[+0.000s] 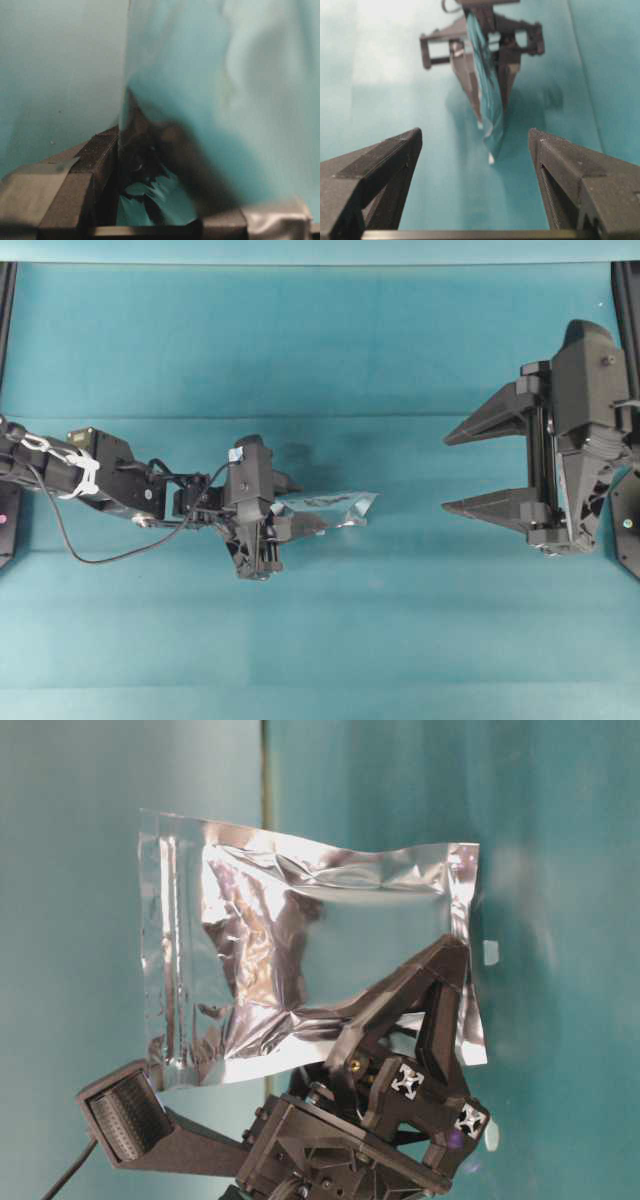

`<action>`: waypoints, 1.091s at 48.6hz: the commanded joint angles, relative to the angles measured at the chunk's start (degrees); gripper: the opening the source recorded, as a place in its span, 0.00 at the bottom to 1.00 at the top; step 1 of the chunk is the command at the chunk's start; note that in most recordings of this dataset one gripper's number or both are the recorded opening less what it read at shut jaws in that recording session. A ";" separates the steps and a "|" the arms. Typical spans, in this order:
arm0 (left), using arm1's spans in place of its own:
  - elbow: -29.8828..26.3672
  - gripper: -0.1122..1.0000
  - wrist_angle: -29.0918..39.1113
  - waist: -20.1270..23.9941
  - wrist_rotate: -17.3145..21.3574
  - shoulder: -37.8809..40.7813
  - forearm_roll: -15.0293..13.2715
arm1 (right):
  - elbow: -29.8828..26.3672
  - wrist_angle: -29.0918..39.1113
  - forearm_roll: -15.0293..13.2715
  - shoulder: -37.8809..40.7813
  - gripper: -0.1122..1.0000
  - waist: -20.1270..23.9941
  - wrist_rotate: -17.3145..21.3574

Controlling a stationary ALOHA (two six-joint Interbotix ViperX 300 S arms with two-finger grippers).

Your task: Hand over the silver zip bag and make it stand upright.

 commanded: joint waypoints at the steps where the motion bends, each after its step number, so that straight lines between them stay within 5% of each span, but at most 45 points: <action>1: 0.09 0.37 0.18 -0.18 -0.09 -0.18 0.18 | -0.44 -0.97 0.00 -0.62 0.88 -0.09 0.44; 53: 0.09 0.37 0.18 -0.18 -0.09 -0.26 0.18 | -0.35 -1.49 0.00 -0.62 0.88 -0.09 0.53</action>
